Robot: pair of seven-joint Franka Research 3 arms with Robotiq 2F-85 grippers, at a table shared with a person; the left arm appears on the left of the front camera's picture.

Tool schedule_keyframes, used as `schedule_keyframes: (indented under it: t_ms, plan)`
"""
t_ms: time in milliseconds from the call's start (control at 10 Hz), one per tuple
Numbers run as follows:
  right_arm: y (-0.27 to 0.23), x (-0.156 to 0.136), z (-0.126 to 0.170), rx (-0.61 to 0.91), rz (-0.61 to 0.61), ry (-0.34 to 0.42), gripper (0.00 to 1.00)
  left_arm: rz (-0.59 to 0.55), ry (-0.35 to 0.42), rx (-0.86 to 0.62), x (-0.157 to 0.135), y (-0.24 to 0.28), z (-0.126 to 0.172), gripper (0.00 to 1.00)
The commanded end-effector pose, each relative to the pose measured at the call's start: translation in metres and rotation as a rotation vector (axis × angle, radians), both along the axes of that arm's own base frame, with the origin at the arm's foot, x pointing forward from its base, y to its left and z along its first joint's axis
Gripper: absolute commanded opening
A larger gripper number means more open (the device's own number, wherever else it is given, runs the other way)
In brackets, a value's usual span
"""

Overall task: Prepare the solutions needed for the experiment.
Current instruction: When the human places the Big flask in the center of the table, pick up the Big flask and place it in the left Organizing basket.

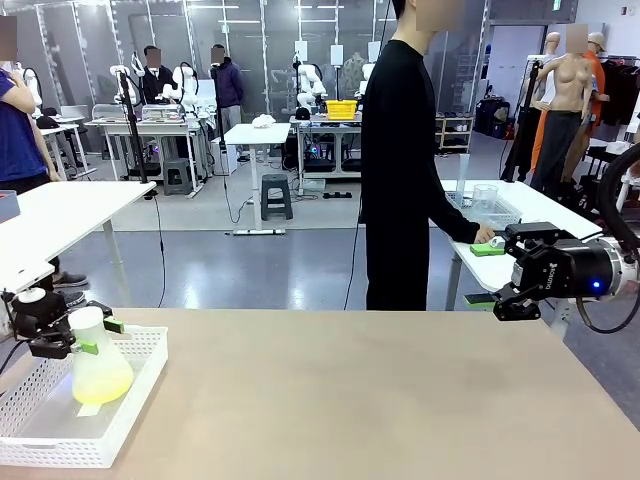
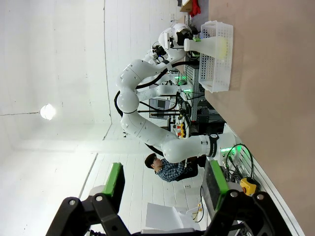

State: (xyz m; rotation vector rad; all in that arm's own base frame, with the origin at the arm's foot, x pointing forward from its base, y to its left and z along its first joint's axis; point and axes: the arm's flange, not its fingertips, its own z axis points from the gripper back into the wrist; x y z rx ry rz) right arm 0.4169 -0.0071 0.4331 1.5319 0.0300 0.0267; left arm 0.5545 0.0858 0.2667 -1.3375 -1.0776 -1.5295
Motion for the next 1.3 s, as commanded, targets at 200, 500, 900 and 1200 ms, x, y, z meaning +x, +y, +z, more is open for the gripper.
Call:
schedule_keyframes:
  t_ms: [200,500,900,1200]
  plan:
    - [0.000,0.001,0.002,0.010,0.001,-0.004,0.85,-0.012,0.019,0.038,0.006,0.009,0.005,1.00]
    - [0.000,0.001,0.002,0.010,0.001,-0.004,0.85,0.004,0.008,0.020,0.004,0.008,0.003,1.00]
    - [0.000,0.001,0.002,0.010,0.001,-0.004,0.85,0.004,0.008,0.020,0.004,0.008,0.003,1.00]
    - [0.000,0.001,0.002,0.010,0.001,-0.004,0.85,0.033,0.023,0.038,0.006,0.027,0.012,1.00]
